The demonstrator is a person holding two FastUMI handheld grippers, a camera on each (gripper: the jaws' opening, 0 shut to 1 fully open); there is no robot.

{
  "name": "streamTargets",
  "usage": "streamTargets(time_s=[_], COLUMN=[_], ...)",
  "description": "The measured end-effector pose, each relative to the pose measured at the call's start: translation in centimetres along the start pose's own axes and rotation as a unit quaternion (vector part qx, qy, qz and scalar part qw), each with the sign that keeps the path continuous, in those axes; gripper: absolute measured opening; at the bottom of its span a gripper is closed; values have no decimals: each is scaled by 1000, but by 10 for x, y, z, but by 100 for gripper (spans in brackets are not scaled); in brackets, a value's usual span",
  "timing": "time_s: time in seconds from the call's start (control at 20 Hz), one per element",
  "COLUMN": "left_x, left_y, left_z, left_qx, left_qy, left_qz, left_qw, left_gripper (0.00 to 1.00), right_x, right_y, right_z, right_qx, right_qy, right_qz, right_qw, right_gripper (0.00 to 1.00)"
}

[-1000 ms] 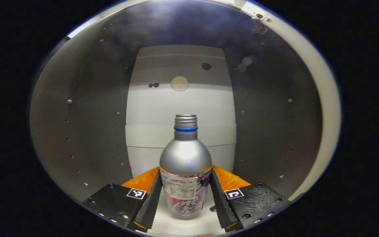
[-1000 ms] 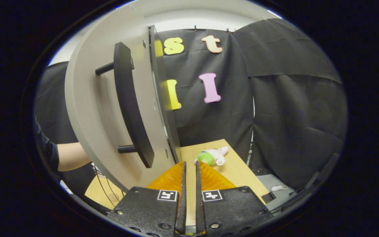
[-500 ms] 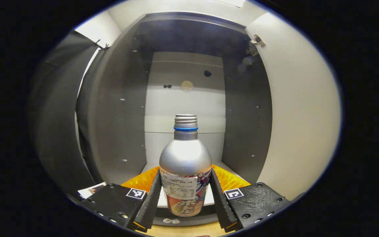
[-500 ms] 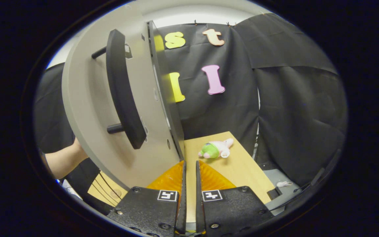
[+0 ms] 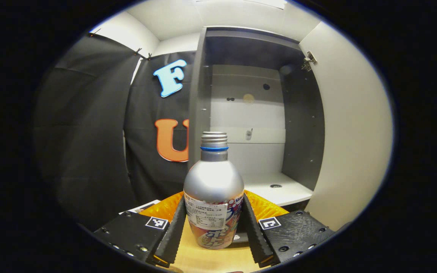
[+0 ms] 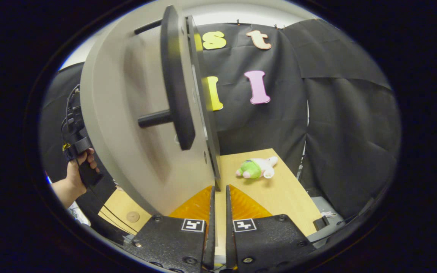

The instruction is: Open the cabinet door with the right hand, grasp the bottle in the cabinet with the left hand and place it on the coaster, then close the cabinet door with the right hand.

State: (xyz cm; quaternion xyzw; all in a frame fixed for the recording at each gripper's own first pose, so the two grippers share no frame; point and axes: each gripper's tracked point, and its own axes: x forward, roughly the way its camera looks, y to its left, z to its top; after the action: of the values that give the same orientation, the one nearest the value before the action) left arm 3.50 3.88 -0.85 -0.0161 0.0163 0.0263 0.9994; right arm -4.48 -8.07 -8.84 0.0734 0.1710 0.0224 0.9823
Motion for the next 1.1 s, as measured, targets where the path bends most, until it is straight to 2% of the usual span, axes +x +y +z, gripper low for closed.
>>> streamTargets(time_s=[0.05,0.1,0.25,0.3,0.35,0.5,0.6,0.65,0.8,0.9,1.0,1.05,1.1], left_x=[-5,-11,-25,-30,-35,-51,-61,-65,-74,-78,-78,-77,-78], left_y=[8,17,42,48,57,85,104,113,128,130,135,141,143], left_z=[-8,-17,-52,-65,-77,-122,-148,-160,-206,-234,-255,-266,-279], left_qx=[-2,-4,-8,-12,-15,-37,-37,-29,-22,-23,-17,-12,-15], left_qy=[4,7,22,27,28,33,29,22,27,30,32,35,45], left_qz=[6,15,40,45,54,86,103,108,113,112,115,121,122], left_qw=[1000,1000,999,999,998,995,994,994,993,993,993,992,991], left_gripper=[61,72,72,82,72,72,72,72,72,72,72,72,72], right_x=[1,0,-5,-4,-4,-10,-21,-27,-46,-59,-61,-60,-62], right_y=[-3,-10,-13,-14,-15,-18,-44,-56,-76,-74,-68,-62,-60], right_z=[-1,0,-13,-23,-36,-64,-82,-98,-147,-170,-184,-187,-191], right_qx=[-3,-5,6,10,11,-3,-15,-12,2,10,14,11,-3], right_qy=[-1,-5,7,26,49,100,125,144,216,257,280,289,300], right_qz=[-8,-27,-53,-56,-59,-79,-136,-154,-196,-206,-210,-210,-213], right_qw=[1000,1000,999,998,997,992,983,977,956,944,937,934,930], right_gripper=[14,14,14,14,14,14,16,19,19,18,18,23,19])
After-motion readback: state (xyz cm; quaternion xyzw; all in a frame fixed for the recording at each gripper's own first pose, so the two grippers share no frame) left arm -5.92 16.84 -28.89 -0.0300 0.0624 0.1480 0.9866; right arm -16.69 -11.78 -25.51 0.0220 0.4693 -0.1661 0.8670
